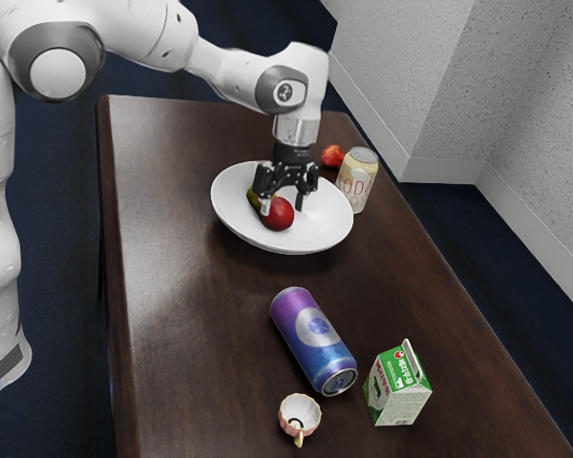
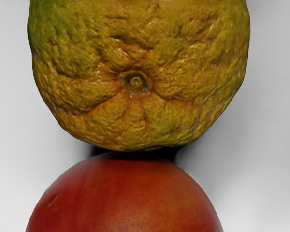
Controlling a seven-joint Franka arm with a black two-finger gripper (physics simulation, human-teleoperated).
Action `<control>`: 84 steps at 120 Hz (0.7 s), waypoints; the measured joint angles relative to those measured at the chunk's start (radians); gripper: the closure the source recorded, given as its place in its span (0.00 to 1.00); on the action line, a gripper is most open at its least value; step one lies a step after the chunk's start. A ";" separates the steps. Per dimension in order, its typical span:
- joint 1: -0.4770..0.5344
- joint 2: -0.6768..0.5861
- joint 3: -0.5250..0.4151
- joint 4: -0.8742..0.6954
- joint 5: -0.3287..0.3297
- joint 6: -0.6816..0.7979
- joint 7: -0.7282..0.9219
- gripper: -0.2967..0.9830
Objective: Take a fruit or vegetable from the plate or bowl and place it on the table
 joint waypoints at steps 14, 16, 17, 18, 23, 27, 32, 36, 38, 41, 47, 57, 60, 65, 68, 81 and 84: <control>0.000 0.000 0.000 -0.011 -0.001 0.012 -0.003 0.23; 0.000 0.000 0.000 -0.012 -0.001 0.013 -0.003 0.23; 0.000 0.000 0.000 -0.012 -0.001 0.014 -0.003 0.23; 0.000 0.000 0.000 -0.013 -0.001 0.014 -0.003 0.23; 0.000 0.000 0.000 -0.014 -0.002 0.017 -0.004 0.23; 0.000 0.000 0.000 -0.015 -0.003 0.019 -0.005 0.23; 0.000 0.000 0.000 -0.016 -0.003 0.020 -0.005 0.23; 0.000 0.000 0.000 -0.017 -0.004 0.022 -0.006 0.23; 0.000 0.000 0.000 -0.018 -0.004 0.022 -0.006 0.23; 0.000 0.000 0.000 -0.018 -0.004 0.023 -0.006 0.23; 0.000 0.000 0.000 -0.020 -0.005 0.024 -0.007 0.24; 0.000 0.000 0.000 -0.021 -0.005 0.025 -0.009 0.38; 0.000 0.000 0.000 -0.021 -0.005 0.026 -0.009 0.41; -0.001 0.000 0.000 -0.021 -0.005 0.026 -0.010 0.44; -0.001 0.000 0.000 -0.021 -0.005 0.026 -0.010 0.46; -0.001 -0.002 -0.001 -0.016 -0.005 0.025 -0.011 0.46; -0.002 -0.004 -0.002 -0.015 -0.004 0.025 -0.012 0.46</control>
